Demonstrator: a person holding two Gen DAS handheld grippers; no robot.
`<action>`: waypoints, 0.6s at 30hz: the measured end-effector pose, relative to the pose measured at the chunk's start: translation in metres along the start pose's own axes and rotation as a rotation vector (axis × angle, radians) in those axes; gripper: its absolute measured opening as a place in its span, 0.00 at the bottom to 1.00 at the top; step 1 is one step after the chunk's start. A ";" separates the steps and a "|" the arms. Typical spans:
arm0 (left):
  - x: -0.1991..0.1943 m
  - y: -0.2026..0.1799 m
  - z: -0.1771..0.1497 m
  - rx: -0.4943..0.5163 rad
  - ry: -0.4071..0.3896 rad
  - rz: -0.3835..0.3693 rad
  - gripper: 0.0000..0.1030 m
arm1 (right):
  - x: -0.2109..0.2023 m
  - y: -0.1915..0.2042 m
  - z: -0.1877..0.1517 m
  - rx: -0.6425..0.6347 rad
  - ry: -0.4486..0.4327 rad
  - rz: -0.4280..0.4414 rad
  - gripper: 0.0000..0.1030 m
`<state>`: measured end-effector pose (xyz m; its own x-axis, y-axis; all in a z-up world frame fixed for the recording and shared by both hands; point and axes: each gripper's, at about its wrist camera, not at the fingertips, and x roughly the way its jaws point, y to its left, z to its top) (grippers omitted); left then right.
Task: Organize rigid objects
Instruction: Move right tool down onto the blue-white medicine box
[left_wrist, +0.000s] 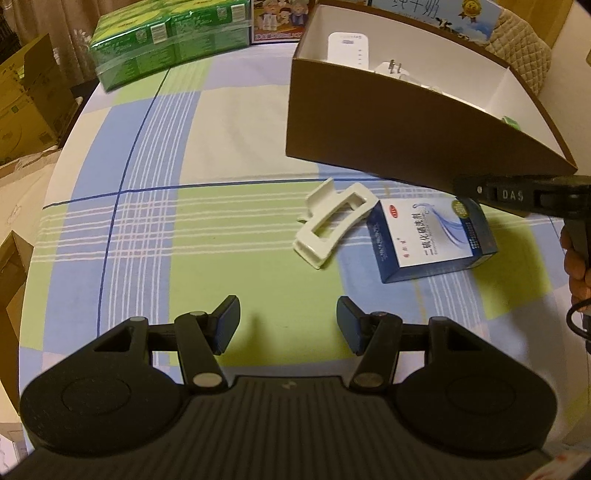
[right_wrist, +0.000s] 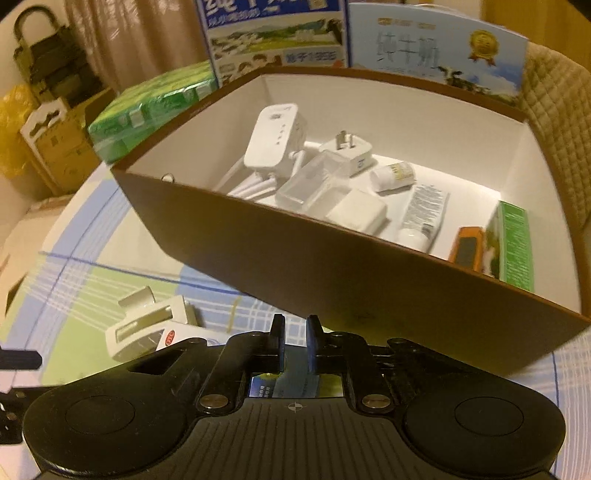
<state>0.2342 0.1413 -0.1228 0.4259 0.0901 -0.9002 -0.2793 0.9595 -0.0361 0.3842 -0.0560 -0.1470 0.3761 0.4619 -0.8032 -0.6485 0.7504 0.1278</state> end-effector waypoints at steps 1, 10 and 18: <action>0.001 0.001 0.000 -0.001 0.001 0.001 0.52 | 0.002 0.001 0.000 -0.009 0.013 0.002 0.08; 0.007 -0.001 0.004 0.011 0.005 -0.013 0.52 | -0.011 -0.010 -0.008 0.017 0.113 0.068 0.08; 0.007 -0.007 0.000 0.027 0.007 -0.029 0.52 | -0.041 0.002 -0.044 0.045 0.174 0.119 0.08</action>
<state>0.2394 0.1357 -0.1289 0.4271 0.0607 -0.9022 -0.2435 0.9686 -0.0500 0.3386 -0.0941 -0.1394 0.1762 0.4632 -0.8686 -0.6500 0.7174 0.2507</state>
